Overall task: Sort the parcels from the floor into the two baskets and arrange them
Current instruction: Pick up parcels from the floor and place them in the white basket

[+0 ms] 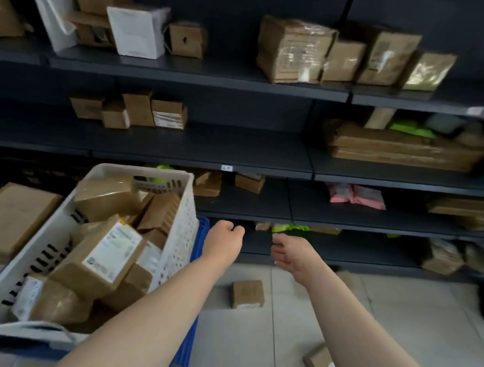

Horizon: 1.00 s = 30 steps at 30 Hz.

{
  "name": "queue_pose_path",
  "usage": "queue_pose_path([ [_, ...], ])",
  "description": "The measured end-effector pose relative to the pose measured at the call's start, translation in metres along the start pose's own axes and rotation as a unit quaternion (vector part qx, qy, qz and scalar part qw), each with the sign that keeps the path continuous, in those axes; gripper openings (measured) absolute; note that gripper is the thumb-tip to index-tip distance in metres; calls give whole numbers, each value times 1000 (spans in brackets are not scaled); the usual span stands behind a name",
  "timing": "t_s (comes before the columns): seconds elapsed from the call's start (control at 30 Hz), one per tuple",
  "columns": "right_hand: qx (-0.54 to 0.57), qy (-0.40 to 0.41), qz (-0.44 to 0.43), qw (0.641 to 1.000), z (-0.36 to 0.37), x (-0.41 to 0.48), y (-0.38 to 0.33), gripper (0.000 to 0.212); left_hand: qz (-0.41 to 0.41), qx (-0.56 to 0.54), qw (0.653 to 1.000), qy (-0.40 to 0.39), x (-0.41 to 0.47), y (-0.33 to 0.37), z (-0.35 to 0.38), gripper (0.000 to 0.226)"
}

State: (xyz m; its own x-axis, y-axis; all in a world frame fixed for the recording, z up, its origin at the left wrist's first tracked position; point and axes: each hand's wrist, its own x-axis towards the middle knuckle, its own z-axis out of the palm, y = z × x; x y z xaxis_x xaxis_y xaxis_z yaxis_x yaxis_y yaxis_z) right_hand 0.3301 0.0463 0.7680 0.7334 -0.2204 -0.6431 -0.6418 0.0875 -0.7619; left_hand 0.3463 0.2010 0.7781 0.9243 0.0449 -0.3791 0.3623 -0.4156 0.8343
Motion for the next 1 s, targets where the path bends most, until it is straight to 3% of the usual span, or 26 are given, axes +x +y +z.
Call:
queue_pose_path([
  [0.1, -14, 18, 16, 1000, -62, 15, 19, 35, -19, -9, 999, -26, -1, 8, 60, 37],
  [0.4, -27, 50, 97, 994, -173, 69, 71, 12, -131, -38, 988, -69, 23, -19, 199, 26],
  [0.5, -17, 62, 129, 990, -183, 104, 88, 10, -171, -38, 982, -66, 47, -38, 222, 22],
  [0.73, 13, 51, 174, 983, -169, 217, 128, 30, -222, -15, 973, -57, 142, -103, 257, 20],
  [0.87, 20, 54, 201, 978, -158, 290, 158, 33, -258, 66, 963, -50, 210, -153, 269, 24],
  [1.0, 7, 85, 233, 969, -148, 365, 193, 16, -295, 107, 948, -48, 274, -205, 286, 33],
])
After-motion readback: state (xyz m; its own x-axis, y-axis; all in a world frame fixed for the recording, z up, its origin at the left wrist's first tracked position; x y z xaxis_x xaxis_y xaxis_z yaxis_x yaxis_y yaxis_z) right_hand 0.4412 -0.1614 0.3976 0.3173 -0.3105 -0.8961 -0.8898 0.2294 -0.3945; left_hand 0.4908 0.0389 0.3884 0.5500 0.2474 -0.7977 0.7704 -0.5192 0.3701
